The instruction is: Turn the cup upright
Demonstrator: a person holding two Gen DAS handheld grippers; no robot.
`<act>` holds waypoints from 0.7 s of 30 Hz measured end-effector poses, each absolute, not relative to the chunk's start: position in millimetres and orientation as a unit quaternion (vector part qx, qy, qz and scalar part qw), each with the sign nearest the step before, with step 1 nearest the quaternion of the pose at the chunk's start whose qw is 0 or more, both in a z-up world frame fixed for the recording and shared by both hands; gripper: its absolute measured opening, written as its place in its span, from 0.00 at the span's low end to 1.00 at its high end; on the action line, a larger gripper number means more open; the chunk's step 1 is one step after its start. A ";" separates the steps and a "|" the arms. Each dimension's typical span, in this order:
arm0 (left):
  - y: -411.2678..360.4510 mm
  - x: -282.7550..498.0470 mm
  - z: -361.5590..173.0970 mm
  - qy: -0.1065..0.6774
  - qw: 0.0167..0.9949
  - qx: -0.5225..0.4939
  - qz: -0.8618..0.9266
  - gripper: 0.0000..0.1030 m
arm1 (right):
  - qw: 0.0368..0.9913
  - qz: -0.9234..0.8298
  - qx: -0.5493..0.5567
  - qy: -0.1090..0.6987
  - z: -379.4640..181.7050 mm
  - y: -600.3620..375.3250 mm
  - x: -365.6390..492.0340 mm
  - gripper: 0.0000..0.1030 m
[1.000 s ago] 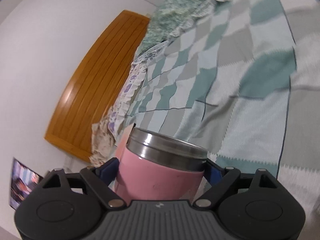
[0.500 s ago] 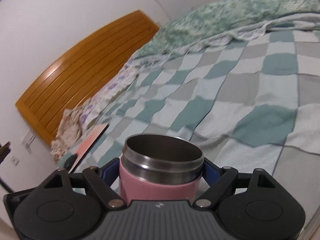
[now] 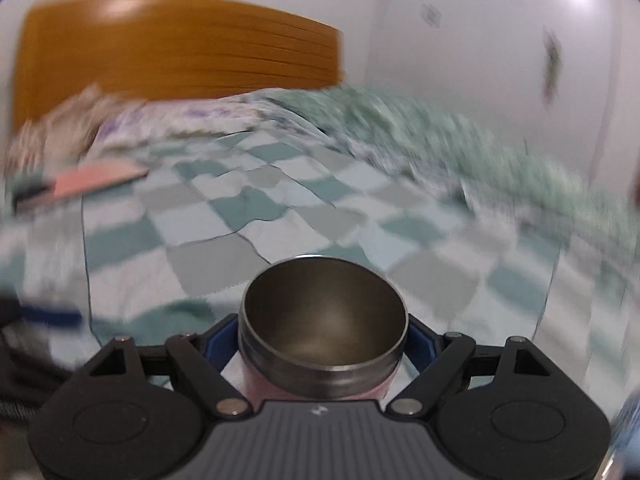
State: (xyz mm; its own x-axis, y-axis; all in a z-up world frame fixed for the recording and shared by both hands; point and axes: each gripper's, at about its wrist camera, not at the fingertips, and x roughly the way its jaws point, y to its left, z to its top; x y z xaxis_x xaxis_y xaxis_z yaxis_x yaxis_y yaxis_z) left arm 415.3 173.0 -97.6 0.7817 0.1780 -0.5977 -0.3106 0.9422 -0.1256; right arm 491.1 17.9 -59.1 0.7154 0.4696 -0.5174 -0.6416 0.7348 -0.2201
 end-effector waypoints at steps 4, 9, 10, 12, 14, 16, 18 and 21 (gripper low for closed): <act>170.2 408.3 -89.7 0.302 0.939 -0.079 0.144 0.97 | 0.907 0.296 -0.175 0.242 -46.2 10.6 490.3 0.90; 154.8 395.5 -71.2 0.287 0.947 -0.064 0.125 0.97 | 0.914 0.300 -0.128 0.242 -19.3 -22.0 478.8 0.97; 150.5 390.7 -64.0 0.281 0.950 -0.062 0.122 0.97 | 0.916 0.300 -0.118 0.240 -12.9 -30.8 471.9 0.97; 142.0 379.2 -51.2 0.266 0.955 -0.060 0.113 1.00 | 0.922 0.296 -0.100 0.229 0.3 -50.0 454.9 0.98; 132.0 366.1 -35.7 0.252 0.960 -0.056 0.106 1.00 | 0.927 0.286 -0.092 0.223 11.9 -69.4 437.9 0.99; 123.5 351.1 -21.4 0.241 0.964 -0.053 0.098 1.00 | 0.935 0.265 -0.086 0.219 22.3 -93.4 419.7 0.99; 113.1 331.3 -5.9 0.236 0.966 -0.055 0.089 1.00 | 0.943 0.237 -0.075 0.221 31.1 -122.3 398.1 0.99; 98.5 300.1 9.5 0.228 0.969 -0.056 0.072 1.00 | 0.950 0.210 -0.059 0.223 37.8 -162.7 366.5 1.00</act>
